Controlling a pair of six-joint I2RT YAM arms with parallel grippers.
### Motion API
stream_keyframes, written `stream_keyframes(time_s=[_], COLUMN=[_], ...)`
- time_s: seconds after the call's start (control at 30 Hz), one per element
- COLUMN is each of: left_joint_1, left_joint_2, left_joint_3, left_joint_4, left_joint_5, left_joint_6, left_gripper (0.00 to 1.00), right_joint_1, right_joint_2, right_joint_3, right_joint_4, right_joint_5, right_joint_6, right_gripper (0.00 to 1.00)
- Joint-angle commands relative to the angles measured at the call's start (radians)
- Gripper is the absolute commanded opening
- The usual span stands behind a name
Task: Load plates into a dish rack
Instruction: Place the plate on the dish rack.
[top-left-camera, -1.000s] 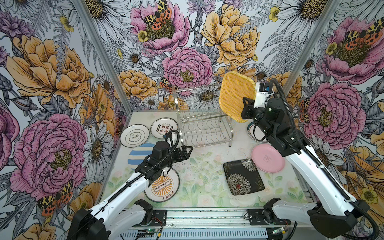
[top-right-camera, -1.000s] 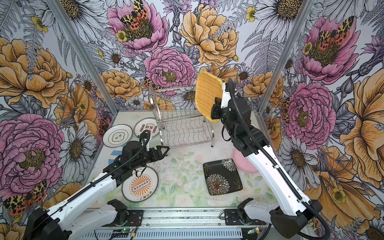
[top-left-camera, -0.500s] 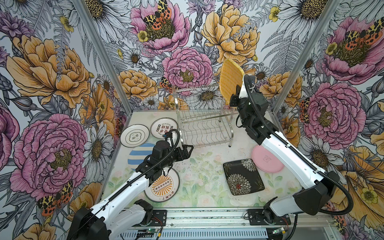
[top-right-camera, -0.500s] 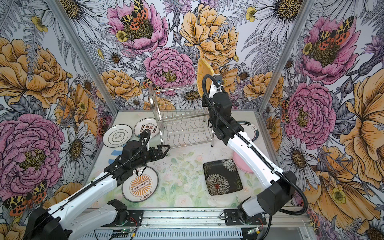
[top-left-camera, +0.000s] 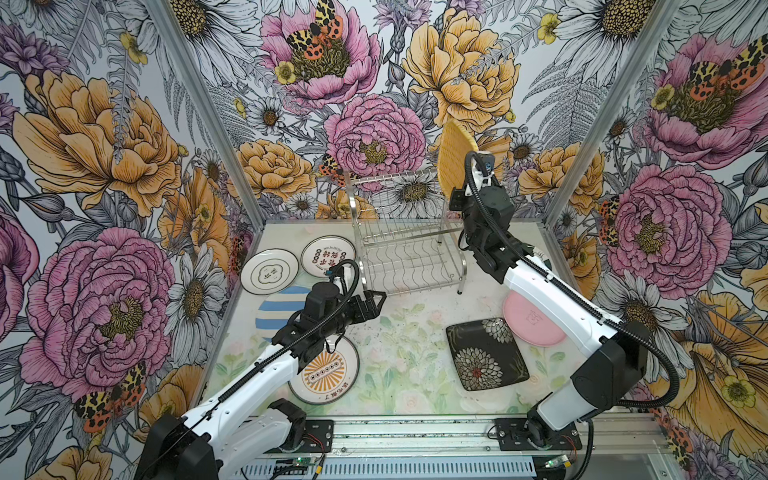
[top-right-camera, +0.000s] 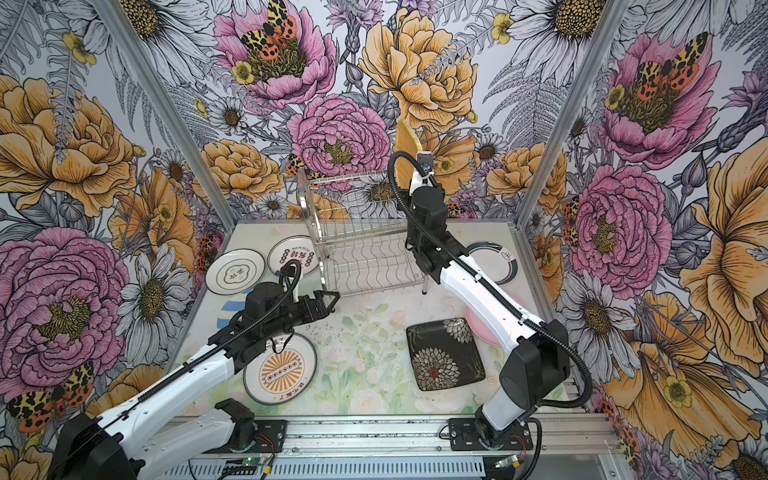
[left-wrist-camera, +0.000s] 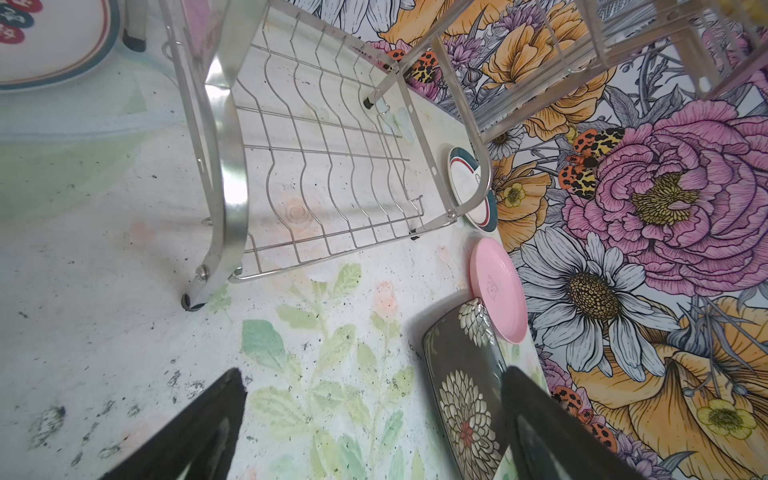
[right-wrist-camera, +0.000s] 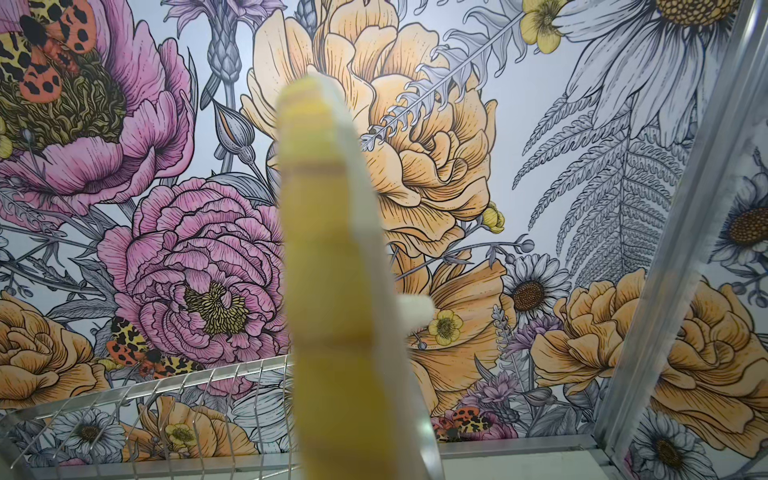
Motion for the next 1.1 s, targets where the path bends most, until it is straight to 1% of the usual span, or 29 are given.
stream_keyframes(time_s=[0.0,0.5,1.07], left_joint_1=[0.01,0.023,0.031], left_joint_2=[0.002,-0.005,-0.016], left_joint_3=[-0.016,-0.031,-0.038], left_joint_4=[0.026,0.032,0.03], left_joint_5=[-0.009,-0.004,-0.003], left_joint_6=[0.013,0.009,0.006], left_gripper=[0.96,0.97,0.97], right_joint_1=[0.0,-0.009,-0.013], right_joint_2=[0.012,0.071,0.064], right_joint_3=[0.032,0.031,-0.022], right_joint_4=[0.122,0.126,0.113], right_joint_5=[0.026,0.043,0.048], right_joint_6=[-0.002,0.003,0.014], right_gripper=[0.0,0.0,0.0])
